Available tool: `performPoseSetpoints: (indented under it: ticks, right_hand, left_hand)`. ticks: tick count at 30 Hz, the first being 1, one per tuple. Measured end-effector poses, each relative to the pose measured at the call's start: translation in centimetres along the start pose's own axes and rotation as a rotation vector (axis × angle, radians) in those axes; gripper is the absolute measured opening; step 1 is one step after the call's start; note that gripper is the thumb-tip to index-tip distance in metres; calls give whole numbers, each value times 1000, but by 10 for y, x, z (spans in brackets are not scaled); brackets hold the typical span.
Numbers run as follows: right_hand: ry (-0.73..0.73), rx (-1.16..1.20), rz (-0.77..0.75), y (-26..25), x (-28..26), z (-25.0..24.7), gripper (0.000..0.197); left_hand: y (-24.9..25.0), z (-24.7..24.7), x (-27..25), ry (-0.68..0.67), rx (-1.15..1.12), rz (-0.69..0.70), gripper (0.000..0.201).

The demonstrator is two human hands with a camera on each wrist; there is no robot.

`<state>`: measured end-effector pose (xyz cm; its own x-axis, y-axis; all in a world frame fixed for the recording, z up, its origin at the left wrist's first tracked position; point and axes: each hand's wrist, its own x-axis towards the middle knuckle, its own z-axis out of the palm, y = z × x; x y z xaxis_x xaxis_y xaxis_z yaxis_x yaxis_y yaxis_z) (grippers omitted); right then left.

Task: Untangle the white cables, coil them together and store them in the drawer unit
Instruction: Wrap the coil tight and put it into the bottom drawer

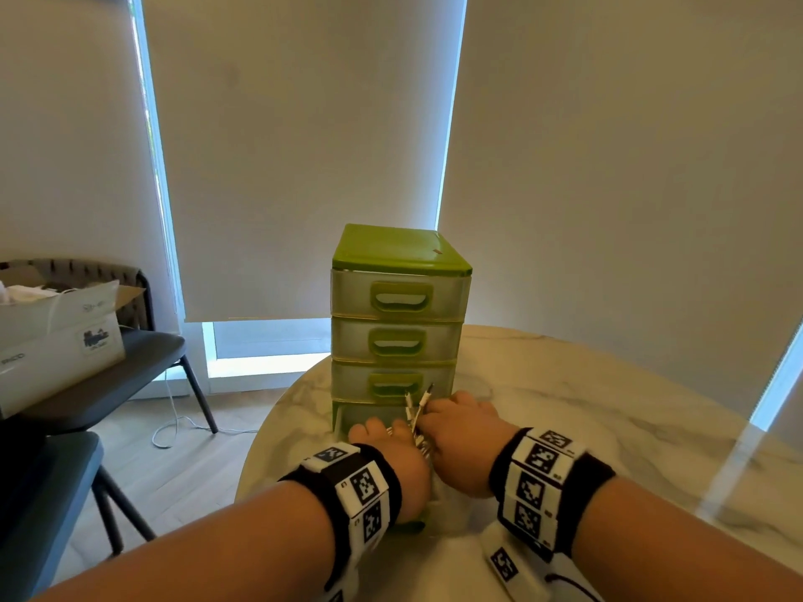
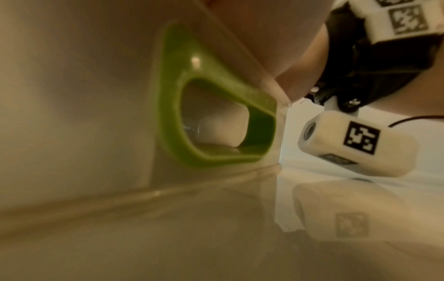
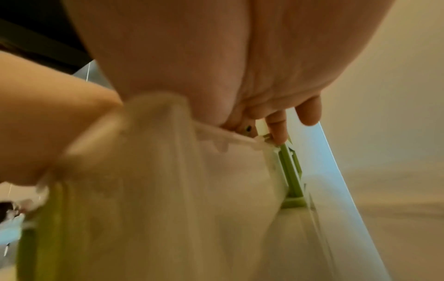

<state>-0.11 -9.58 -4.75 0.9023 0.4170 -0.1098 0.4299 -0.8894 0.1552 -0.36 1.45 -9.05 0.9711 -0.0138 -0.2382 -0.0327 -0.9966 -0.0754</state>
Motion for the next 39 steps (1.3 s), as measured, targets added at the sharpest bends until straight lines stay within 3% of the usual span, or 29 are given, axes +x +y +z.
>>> performPoseSetpoints:
  ticks: [4,6,10,15,21,32,39]
  right_hand:
    - [267,242,80,4,-6,-4,30]
    - [317,388,57,6,-6,-1,33]
    - [286,498,41,1,-2,-1,32]
    - [224,422,17,-1,-1,-3,36]
    - [220,505,-9,-2,0,2,42]
    - [-30,288,-184,-6,20,-5,41]
    - [-106,143,-42,-8,21,-9,32]
  left_hand:
    - [2,-3,-2,8,-41,-76,83]
    - [3,-6,-5,13,-58,-100,84]
    - [3,-5,-4,0,-29,-110,86]
    - [2,-5,-4,6,-17,-93,86]
    - [-1,-10,-7,-6,5,-68,87]
    - [-5,0,7,-15,5,-30,73]
    - [-4,-3,1,-20,-73,-48,77]
